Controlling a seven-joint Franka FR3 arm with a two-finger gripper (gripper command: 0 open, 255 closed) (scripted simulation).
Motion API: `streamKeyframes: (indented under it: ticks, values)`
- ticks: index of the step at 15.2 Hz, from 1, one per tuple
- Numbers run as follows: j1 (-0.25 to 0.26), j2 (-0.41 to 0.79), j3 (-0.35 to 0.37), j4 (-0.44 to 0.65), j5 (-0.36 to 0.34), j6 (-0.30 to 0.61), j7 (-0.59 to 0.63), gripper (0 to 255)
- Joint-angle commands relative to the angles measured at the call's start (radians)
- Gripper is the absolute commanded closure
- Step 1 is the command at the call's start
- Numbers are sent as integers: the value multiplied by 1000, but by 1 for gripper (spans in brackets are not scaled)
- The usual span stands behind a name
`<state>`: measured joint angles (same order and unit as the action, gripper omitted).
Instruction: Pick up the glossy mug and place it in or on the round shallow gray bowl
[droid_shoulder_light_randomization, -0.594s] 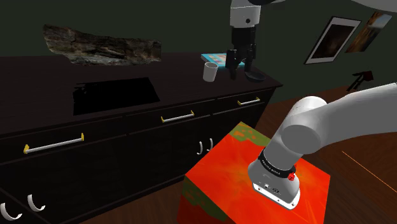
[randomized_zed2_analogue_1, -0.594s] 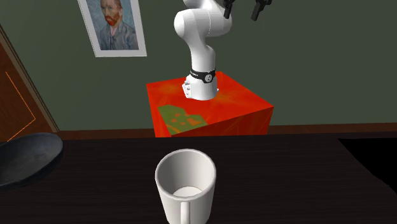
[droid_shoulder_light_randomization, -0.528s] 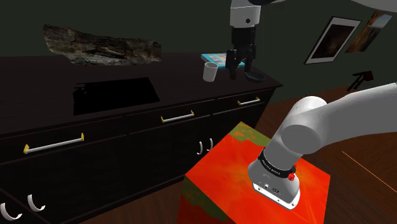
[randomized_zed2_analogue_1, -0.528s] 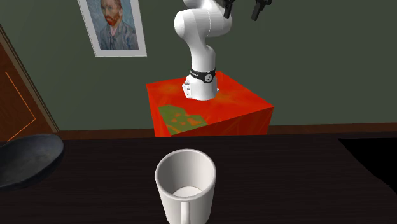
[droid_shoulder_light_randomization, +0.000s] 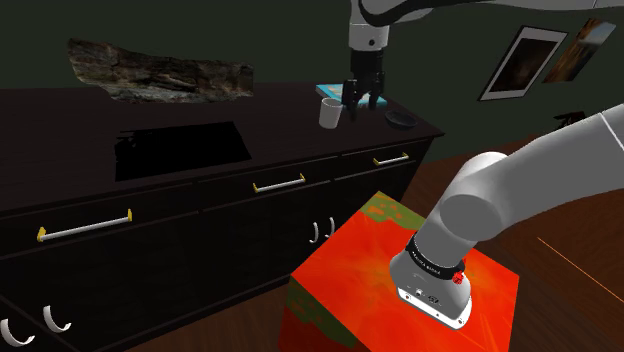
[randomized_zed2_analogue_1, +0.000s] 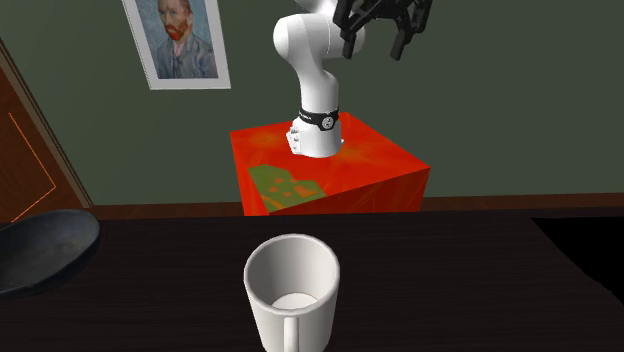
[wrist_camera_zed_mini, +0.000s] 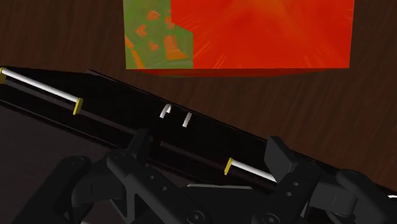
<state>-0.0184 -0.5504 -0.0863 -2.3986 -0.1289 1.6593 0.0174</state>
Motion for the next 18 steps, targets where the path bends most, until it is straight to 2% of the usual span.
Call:
streamKeyframes:
  ticks: [1,9,18]
  values:
    - [-11,49,-27,8,-16,59,-29,0]
    - [-37,305,-120,138,-24,249,-145,0]
    - [-74,619,-188,379,58,383,-295,0]
